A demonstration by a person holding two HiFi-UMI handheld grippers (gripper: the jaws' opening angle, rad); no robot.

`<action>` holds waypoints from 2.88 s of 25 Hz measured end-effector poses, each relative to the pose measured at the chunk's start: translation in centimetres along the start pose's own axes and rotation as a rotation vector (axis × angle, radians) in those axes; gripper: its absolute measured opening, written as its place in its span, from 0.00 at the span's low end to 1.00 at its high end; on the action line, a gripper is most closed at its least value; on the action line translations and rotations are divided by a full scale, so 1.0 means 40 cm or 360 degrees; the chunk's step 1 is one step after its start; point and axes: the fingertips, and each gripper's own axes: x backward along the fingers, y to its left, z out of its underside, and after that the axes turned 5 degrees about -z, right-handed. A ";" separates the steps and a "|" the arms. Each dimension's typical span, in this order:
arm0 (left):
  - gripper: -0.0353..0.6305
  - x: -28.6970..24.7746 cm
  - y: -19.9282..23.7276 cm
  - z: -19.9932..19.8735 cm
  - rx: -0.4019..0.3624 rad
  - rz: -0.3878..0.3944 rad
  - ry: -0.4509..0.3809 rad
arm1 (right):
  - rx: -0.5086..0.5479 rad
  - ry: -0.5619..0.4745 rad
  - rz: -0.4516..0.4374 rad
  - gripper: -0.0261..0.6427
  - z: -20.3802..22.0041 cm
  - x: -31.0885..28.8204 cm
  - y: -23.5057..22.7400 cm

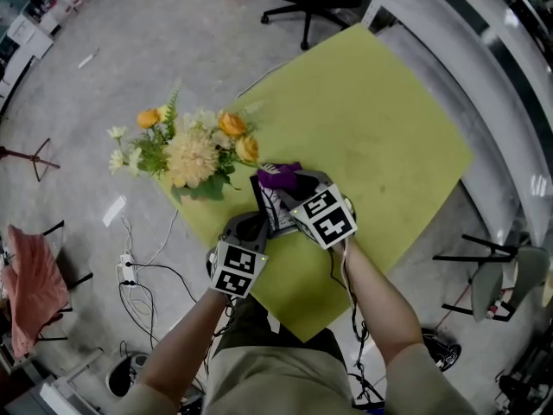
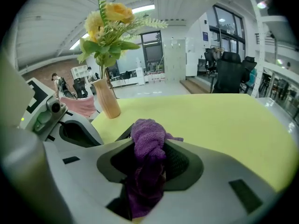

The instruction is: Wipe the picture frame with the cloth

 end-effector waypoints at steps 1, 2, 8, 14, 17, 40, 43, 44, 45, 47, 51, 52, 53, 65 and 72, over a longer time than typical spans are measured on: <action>0.06 -0.001 -0.001 0.000 0.0006 0.0005 -0.0005 | -0.0023 -0.0013 0.0025 0.28 0.002 0.010 -0.011; 0.07 -0.003 -0.002 0.000 0.0011 0.0010 -0.0009 | -0.0043 -0.0025 0.0060 0.28 0.004 0.022 -0.023; 0.06 -0.003 -0.002 0.000 0.0025 0.0007 -0.0017 | -0.0142 -0.0240 0.0039 0.27 -0.054 0.110 -0.004; 0.06 -0.003 -0.003 0.000 0.0015 0.0019 -0.0027 | -0.0095 -0.0189 -0.0206 0.27 -0.077 0.094 0.142; 0.06 -0.003 -0.004 -0.001 -0.0002 0.0023 -0.0030 | -0.0100 -0.0102 -0.0239 0.27 -0.036 0.043 0.169; 0.06 -0.001 -0.001 0.000 0.0060 0.0077 -0.0036 | -0.0338 -0.0142 -0.0067 0.27 0.033 0.192 0.076; 0.06 -0.003 -0.002 0.001 0.0067 0.0087 -0.0035 | -0.0358 -0.0126 -0.0197 0.27 0.042 0.182 0.167; 0.06 -0.003 -0.002 0.001 0.0071 0.0094 -0.0032 | -0.0334 -0.0086 -0.0238 0.27 0.055 0.169 0.198; 0.06 -0.003 -0.001 0.001 0.0075 0.0103 -0.0027 | -0.0312 -0.0043 -0.0275 0.27 0.070 0.155 0.228; 0.06 -0.003 -0.002 0.001 0.0076 0.0122 -0.0021 | -0.0291 0.0015 -0.0318 0.27 0.097 0.125 0.270; 0.06 -0.002 -0.002 0.002 0.0042 0.0144 -0.0020 | -0.0356 -0.0004 -0.0311 0.27 0.129 0.073 0.281; 0.06 -0.002 -0.002 0.002 0.0037 0.0146 -0.0021 | -0.0371 -0.0020 -0.0307 0.27 0.134 0.067 0.277; 0.06 -0.003 -0.002 0.002 0.0035 0.0147 -0.0022 | -0.0383 -0.0036 -0.0303 0.27 0.137 0.065 0.272; 0.06 -0.006 -0.003 0.005 -0.0007 0.0187 -0.0019 | -0.0493 -0.0002 0.0184 0.26 0.211 0.176 0.058; 0.06 0.000 0.006 0.020 0.0108 0.0225 0.0039 | -0.0668 -0.0244 0.0452 0.26 0.174 0.333 -0.029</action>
